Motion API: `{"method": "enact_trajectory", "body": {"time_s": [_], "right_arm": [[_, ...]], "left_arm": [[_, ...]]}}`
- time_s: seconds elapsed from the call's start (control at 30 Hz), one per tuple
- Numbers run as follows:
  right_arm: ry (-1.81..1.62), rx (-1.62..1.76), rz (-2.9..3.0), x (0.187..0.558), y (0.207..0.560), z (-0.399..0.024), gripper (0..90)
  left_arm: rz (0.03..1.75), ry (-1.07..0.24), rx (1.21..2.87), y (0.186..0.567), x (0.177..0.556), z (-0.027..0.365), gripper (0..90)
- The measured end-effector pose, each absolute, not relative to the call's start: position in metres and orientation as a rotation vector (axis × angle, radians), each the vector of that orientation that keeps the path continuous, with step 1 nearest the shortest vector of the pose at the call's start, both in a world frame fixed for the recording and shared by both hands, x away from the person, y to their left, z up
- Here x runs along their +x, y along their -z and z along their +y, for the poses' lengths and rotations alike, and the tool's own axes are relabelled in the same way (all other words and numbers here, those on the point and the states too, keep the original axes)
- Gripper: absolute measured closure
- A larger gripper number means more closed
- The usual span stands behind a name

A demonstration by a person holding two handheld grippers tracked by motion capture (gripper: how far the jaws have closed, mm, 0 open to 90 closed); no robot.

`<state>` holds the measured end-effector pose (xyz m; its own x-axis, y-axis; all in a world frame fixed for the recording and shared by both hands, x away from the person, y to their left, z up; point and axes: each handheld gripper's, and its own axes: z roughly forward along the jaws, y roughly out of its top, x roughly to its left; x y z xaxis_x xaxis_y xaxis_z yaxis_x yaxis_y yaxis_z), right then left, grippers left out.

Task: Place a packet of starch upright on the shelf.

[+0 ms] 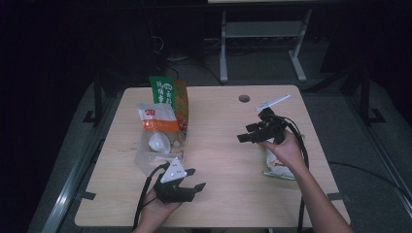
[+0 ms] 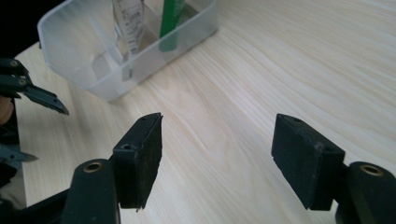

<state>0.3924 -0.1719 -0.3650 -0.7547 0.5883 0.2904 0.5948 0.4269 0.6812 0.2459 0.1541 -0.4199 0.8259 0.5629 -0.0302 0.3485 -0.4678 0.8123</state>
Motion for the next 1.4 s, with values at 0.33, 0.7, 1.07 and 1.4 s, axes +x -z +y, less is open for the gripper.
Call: {"method": "enact_trajectory", "body": {"time_s": [0.33, 0.7, 1.07, 1.4], "right_arm": [[1.214, -1.211, -2.677, 0.380, 0.371, -0.212, 33.2], [1.154, -1.376, -2.675, 0.365, 0.379, -0.261, 33.2], [1.090, -1.496, -2.666, 0.357, 0.394, -0.297, 33.2], [1.028, -1.593, -2.635, 0.353, 0.416, -0.324, 33.1]], "left_arm": [[0.680, -0.296, 2.092, 0.420, 0.245, 0.154, 40.5], [0.678, -0.293, 2.092, 0.421, 0.246, 0.153, 40.0], [0.682, -0.289, 2.096, 0.421, 0.246, 0.152, 39.3], [0.688, -0.278, 2.092, 0.421, 0.247, 0.152, 38.7]]}}
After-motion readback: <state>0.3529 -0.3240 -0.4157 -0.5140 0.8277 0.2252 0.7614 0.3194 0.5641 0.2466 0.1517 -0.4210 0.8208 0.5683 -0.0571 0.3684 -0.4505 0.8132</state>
